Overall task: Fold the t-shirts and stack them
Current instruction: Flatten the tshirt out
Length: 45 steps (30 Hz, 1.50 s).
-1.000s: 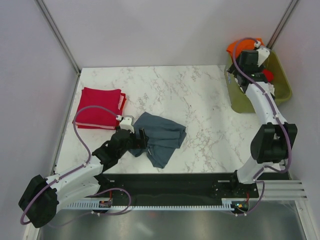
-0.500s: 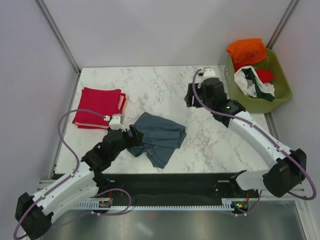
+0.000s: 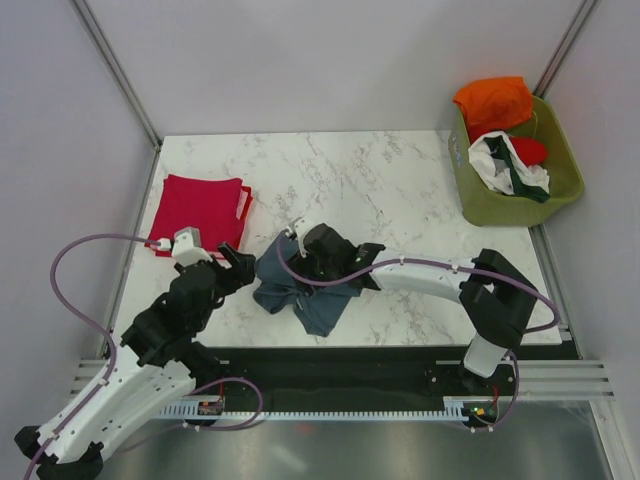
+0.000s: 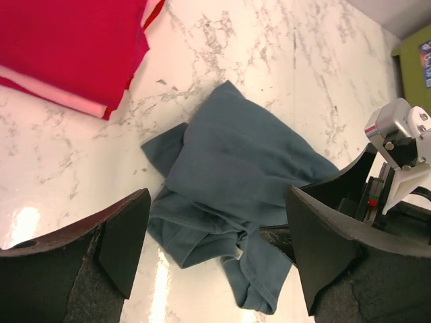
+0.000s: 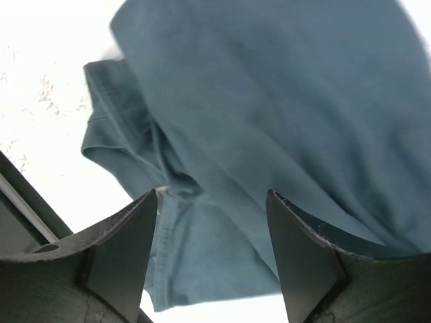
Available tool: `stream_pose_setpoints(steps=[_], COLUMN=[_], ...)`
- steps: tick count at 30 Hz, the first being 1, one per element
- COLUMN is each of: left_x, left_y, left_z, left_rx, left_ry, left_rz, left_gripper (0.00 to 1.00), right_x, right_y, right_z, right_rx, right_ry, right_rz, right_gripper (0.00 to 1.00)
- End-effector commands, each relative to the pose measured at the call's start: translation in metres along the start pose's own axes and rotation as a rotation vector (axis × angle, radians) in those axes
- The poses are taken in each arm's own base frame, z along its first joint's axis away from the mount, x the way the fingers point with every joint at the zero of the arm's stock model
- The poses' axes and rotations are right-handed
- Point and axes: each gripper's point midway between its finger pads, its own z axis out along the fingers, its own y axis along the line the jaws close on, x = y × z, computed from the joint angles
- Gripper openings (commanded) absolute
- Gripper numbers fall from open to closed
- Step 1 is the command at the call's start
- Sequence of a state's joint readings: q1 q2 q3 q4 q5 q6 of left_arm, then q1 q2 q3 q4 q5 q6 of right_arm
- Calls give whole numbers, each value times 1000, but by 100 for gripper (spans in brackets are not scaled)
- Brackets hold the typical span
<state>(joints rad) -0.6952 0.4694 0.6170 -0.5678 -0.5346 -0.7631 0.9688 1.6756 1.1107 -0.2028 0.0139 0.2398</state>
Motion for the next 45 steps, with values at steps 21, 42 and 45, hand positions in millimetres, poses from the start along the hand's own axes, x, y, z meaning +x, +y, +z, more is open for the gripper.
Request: stream_pose_setpoints(steps=[21,42,45], left_x=[87,106,112], left_y=[39,19,14], left_z=[15,47,55], left_rx=[-117,-99,-93], left_ry=[207,259,281], left_rz=[-133,-83,-65], left_gripper=[86,77,76], right_x=[-30,-29,-9], right_y=[7,-161,-191], right_z=[47,-43,-60], right_rx=[31,180,259], right_ry=[-78,-329,-362], right_rz=[-118,628,700], right_gripper=[58,0,1])
